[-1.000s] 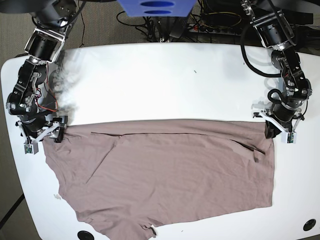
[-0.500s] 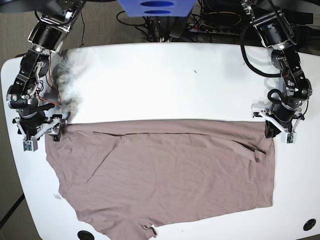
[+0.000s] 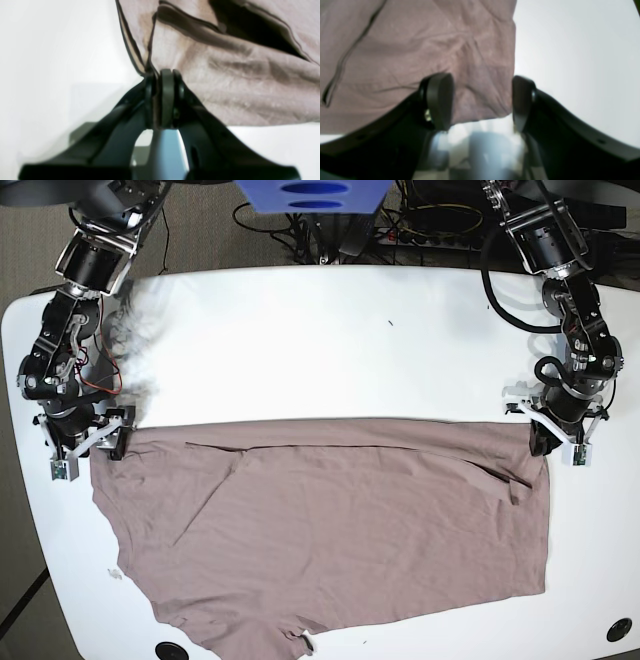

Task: Fold the T-shirt properly
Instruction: 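Hold the stretched shirt edge with both grippers, adjusting the right gripper, then pull the held shirt edge further with both grippers toward the robot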

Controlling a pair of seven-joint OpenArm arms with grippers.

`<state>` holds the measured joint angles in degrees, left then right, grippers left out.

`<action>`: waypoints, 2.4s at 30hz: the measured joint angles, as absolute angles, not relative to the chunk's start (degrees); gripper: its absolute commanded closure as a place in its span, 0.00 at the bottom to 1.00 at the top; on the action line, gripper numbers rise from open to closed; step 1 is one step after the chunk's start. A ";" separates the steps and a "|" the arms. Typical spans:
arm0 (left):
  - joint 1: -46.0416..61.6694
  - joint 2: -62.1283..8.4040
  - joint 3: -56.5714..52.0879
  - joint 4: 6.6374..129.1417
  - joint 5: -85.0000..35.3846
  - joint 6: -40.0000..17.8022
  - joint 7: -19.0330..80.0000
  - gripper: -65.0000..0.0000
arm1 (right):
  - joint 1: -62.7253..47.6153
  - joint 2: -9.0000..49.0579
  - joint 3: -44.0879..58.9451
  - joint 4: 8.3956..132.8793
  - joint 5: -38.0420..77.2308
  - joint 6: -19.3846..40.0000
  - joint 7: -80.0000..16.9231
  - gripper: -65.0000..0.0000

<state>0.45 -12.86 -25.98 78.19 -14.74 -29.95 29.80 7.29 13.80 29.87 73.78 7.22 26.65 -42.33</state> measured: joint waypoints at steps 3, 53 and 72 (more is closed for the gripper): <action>0.45 -12.86 -25.91 78.15 -14.63 -29.95 29.58 0.95 | 8.05 14.20 29.87 72.12 7.27 26.85 -41.91 0.68; 5.93 -12.86 -26.55 84.16 -14.70 -28.34 31.09 0.98 | -1.23 13.76 28.73 83.22 7.53 26.96 -43.53 0.99; 7.49 -10.44 -27.38 95.90 -13.26 -29.08 43.31 0.98 | -4.60 14.72 28.51 94.28 8.71 27.27 -47.55 0.98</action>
<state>7.49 -10.44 -27.38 95.90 -13.26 -29.08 43.31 -4.60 14.72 28.51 94.28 8.71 27.27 -47.55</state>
